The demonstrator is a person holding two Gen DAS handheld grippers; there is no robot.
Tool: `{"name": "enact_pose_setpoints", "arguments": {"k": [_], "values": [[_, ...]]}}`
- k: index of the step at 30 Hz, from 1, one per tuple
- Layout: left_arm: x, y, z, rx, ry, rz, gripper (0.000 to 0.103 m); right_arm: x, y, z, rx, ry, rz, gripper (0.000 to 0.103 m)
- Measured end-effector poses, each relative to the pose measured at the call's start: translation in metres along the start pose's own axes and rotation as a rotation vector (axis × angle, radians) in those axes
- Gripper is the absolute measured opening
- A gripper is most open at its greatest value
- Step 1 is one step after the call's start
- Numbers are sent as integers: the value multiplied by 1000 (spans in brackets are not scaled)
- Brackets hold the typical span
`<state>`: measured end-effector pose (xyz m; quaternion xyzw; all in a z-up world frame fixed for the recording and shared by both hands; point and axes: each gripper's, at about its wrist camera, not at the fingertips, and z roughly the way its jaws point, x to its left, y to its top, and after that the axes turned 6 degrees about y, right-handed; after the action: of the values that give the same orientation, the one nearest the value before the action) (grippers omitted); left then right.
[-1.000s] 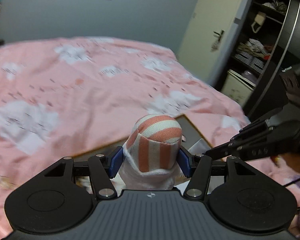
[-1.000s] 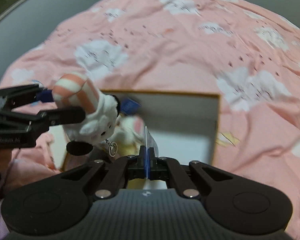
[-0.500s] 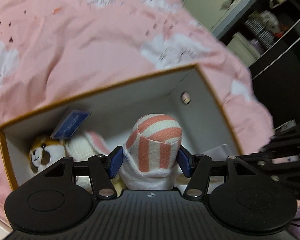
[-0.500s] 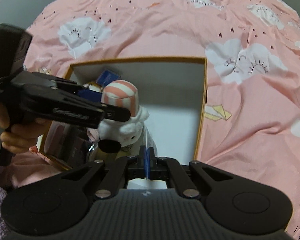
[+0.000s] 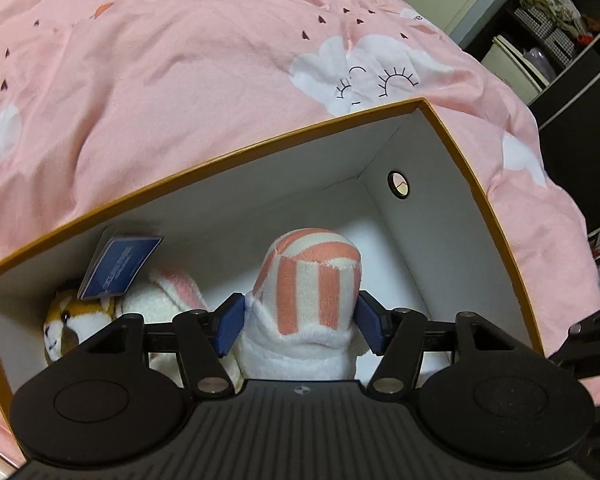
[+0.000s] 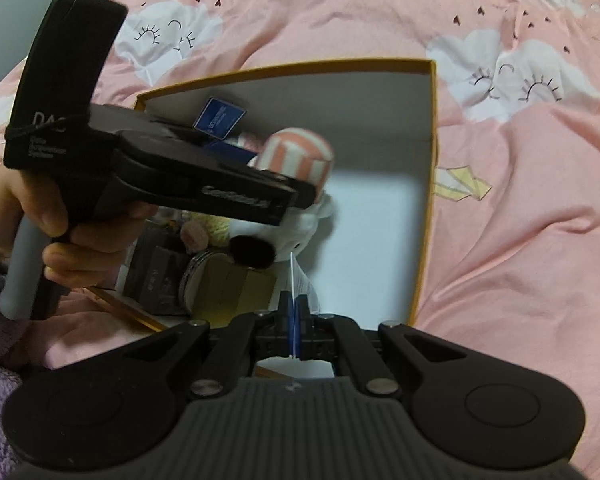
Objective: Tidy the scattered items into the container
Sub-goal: 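Carry the striped-hat plush and lotion tube over the white box, then lower both items into the white box and open both grippers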
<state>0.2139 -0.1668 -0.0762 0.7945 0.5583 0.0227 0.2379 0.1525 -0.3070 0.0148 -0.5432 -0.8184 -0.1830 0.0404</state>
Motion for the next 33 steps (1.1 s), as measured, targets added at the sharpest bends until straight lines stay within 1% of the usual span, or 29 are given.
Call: {"name": "enact_pose_setpoints", "arguments": {"k": [4, 8, 13, 18, 22, 25, 29, 31, 33], "values": [[1, -2, -9, -14, -14, 10, 71, 5, -3, 5, 19, 20, 9, 0], [1, -5, -22, -52, -16, 30, 70, 10, -3, 10, 24, 28, 27, 1], [1, -6, -35, -81, -23, 47, 70, 15, -4, 16, 32, 30, 45, 2], [3, -11, -46, -99, 3, 53, 70, 21, -4, 21, 49, 62, 56, 4], [8, -17, -54, -122, 50, 51, 70, 23, -4, 23, 60, 82, 60, 8], [14, -20, -59, -135, 80, 44, 70, 26, -1, 23, 72, 84, 52, 9], [16, -24, -62, -136, 80, 45, 68, 28, 1, 16, 56, 73, 33, 11], [17, -26, -62, -136, 80, 50, 66, 28, 4, 10, 33, 58, 25, 13], [16, -28, -62, -138, 90, 54, 65, 26, 7, 3, -10, 24, 13, 15]]}}
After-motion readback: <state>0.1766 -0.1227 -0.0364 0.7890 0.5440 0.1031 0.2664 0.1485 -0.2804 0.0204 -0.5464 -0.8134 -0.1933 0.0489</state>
